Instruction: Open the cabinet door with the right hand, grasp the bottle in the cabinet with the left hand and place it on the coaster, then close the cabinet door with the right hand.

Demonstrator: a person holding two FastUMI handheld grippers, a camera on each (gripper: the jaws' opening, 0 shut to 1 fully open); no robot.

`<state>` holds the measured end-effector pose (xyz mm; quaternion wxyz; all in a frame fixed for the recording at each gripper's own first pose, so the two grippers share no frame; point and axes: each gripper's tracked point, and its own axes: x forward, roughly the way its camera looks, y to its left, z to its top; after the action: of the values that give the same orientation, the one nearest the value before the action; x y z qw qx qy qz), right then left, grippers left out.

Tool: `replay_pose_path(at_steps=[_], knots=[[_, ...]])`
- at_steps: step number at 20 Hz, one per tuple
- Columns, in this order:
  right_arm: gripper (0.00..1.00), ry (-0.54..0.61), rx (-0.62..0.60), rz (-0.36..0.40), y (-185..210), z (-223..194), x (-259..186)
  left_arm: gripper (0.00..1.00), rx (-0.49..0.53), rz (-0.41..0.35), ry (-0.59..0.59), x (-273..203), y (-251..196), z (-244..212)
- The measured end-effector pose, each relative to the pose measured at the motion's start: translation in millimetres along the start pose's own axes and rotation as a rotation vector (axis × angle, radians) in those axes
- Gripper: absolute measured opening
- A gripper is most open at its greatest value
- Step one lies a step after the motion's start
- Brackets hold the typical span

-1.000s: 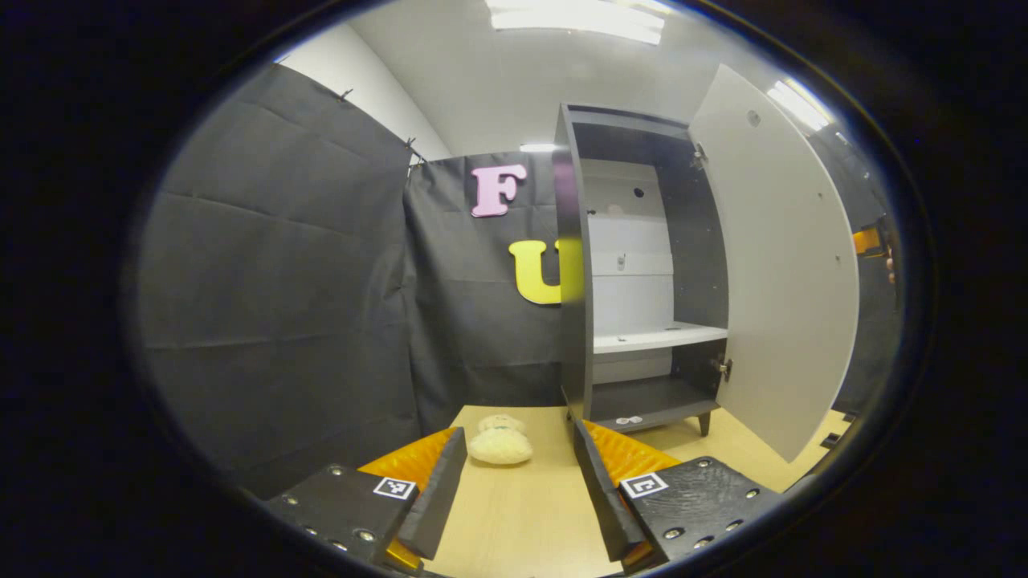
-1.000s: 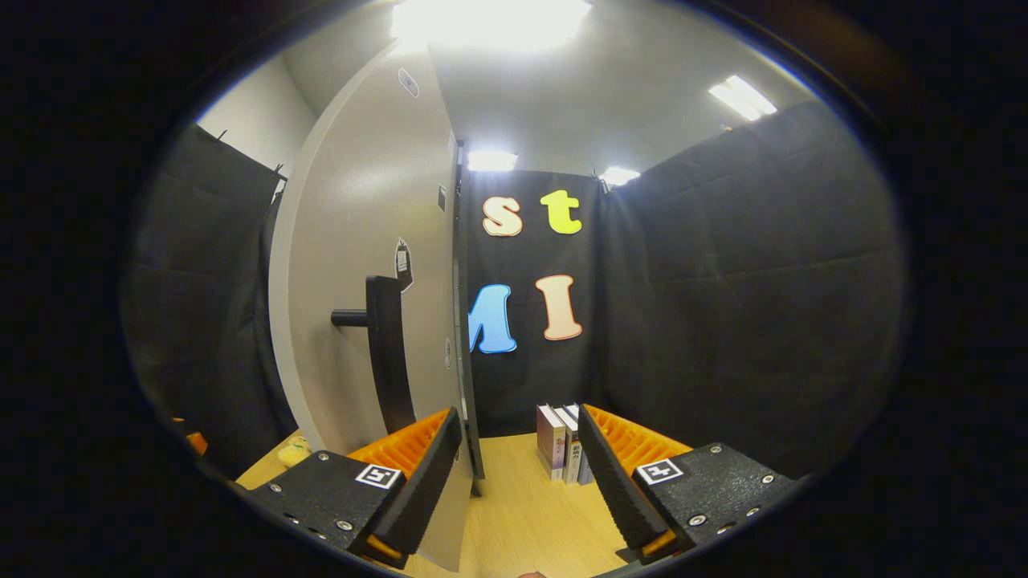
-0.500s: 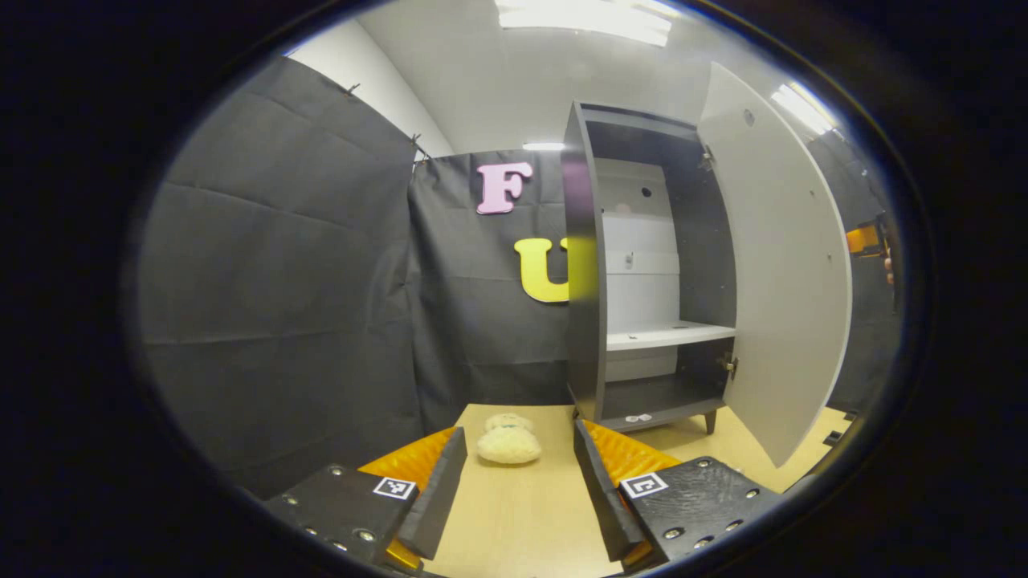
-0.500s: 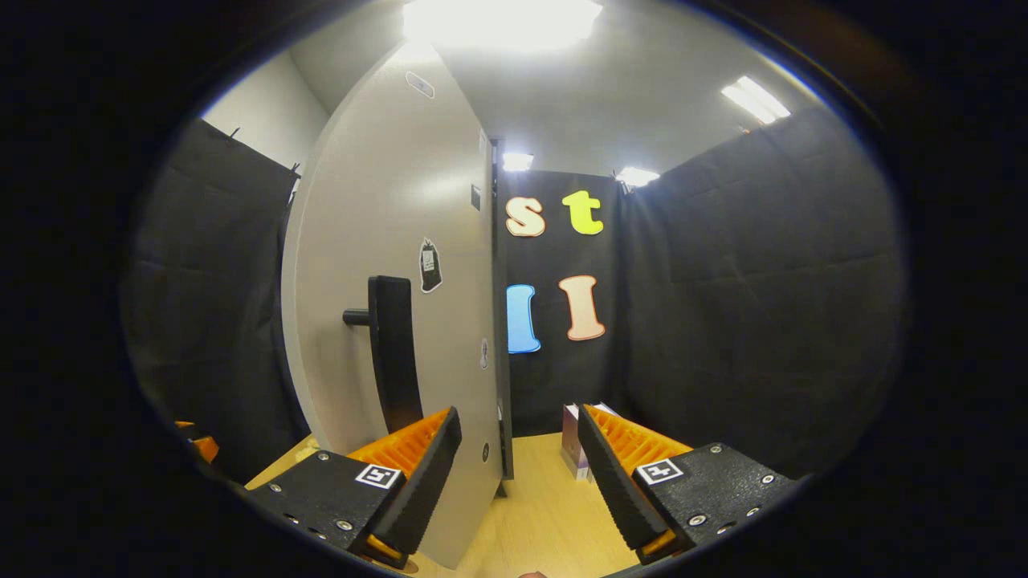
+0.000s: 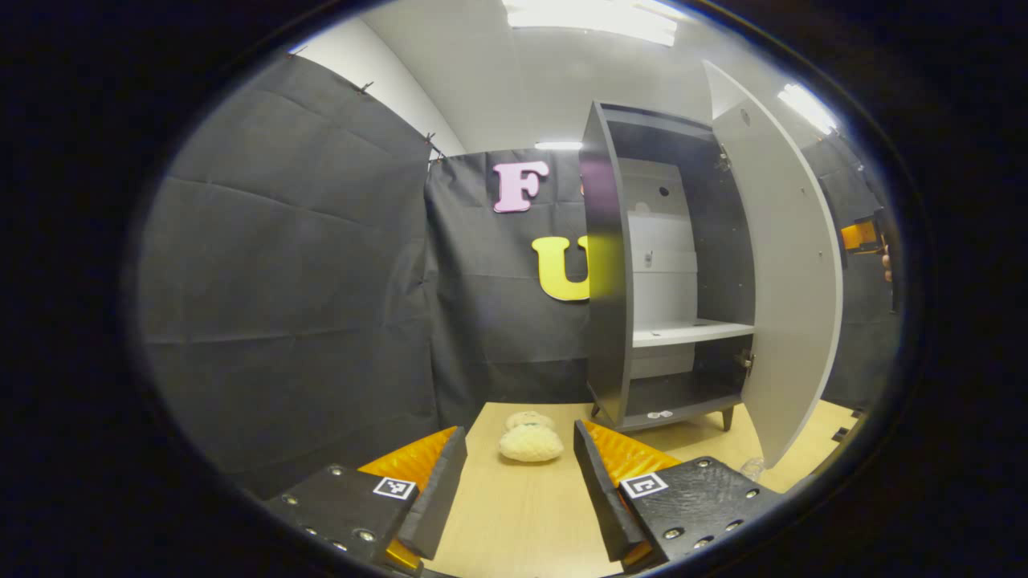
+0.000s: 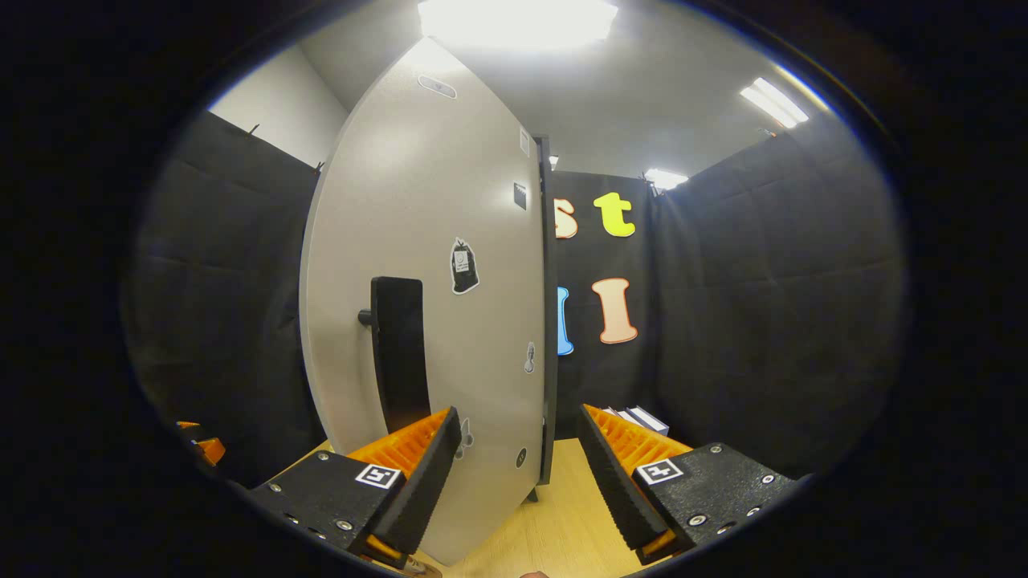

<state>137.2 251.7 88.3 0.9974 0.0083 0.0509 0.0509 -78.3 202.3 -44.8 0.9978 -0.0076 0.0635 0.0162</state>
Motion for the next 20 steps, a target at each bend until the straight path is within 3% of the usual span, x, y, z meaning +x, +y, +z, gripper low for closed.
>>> replay_pose_path(at_steps=[1,2,13,14,16,20], knots=[[0.91,-0.003,0.000,0.005,3.9,1.4,2.4,0.73,-0.001,0.003,-0.001,1.7,-0.2,-2.0],[0.91,-0.008,0.003,0.009,8.3,2.4,5.2,0.77,-0.002,0.008,-0.001,2.5,1.0,-2.1],[0.92,-0.023,0.026,0.104,65.0,2.9,34.9,0.76,-0.003,0.046,-0.011,-3.6,36.8,5.8],[0.92,-0.022,0.025,0.110,70.0,2.6,36.2,0.80,-0.004,0.048,-0.012,-4.4,38.8,6.9],[0.92,-0.015,0.021,0.125,76.5,-3.1,37.5,0.72,-0.004,0.050,-0.017,-5.5,41.8,8.6],[0.92,-0.007,0.007,0.132,82.4,-6.2,35.8,0.76,-0.010,0.046,-0.023,-5.1,40.7,13.0]])
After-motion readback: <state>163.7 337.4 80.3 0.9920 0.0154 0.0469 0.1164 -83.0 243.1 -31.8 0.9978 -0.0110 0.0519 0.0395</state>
